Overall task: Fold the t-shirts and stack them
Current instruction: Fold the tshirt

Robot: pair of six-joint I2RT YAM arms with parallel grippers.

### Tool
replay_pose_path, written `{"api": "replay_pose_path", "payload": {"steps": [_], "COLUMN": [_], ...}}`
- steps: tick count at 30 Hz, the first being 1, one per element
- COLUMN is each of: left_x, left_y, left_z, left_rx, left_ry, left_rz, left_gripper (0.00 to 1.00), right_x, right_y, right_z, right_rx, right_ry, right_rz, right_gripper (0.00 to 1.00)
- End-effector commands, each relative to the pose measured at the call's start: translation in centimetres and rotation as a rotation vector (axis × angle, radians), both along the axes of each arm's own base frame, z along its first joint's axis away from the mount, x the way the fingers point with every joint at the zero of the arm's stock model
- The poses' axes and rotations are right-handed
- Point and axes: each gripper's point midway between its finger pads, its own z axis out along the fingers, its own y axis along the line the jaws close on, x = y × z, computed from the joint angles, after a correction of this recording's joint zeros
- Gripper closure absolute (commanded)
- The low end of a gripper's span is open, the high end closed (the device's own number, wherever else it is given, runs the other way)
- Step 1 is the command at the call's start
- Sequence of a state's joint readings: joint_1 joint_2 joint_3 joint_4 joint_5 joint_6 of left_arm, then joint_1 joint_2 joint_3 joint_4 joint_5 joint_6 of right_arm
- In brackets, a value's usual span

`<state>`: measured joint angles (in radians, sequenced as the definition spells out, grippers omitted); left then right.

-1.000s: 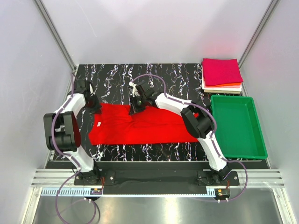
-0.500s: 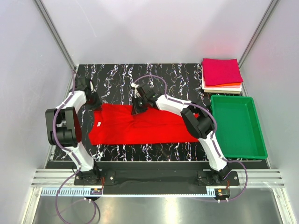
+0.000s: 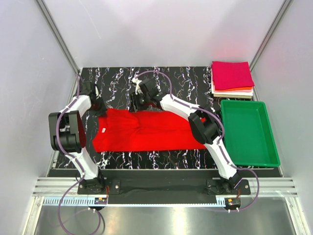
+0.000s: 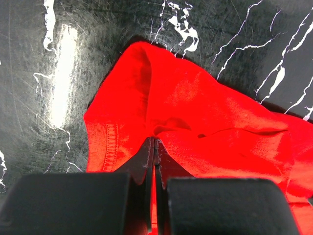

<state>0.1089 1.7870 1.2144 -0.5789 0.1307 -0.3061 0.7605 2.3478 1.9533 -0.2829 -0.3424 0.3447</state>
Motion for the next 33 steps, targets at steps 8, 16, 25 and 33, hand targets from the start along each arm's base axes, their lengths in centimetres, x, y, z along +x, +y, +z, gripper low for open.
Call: {"api": "replay_pose_path", "payload": {"steps": [8, 16, 25, 33], "left_x": [1.1, 1.0, 0.8, 0.8], "left_y": [-0.2, -0.2, 1.2, 1.1], "left_z": [0.2, 0.1, 0.2, 0.2], "left_rx": [0.019, 0.026, 0.093, 0.09], "left_ry": [-0.036, -0.034, -0.026, -0.025], "left_rz": [-0.023, -0.021, 0.023, 0.016], "left_gripper": [1.0, 1.0, 1.0, 1.0], "right_x": [0.2, 0.6, 1.5, 1.7], "right_y": [1.7, 1.8, 0.1, -1.9], "right_z": [-1.7, -1.2, 0.3, -0.4], "right_rx": [0.004, 0.003, -0.023, -0.063], "right_ry": [0.031, 0.012, -0.059, -0.049], "right_rz": [0.029, 0.012, -0.071, -0.188], "right_gripper": [0.56, 1.0, 1.0, 1.0]}}
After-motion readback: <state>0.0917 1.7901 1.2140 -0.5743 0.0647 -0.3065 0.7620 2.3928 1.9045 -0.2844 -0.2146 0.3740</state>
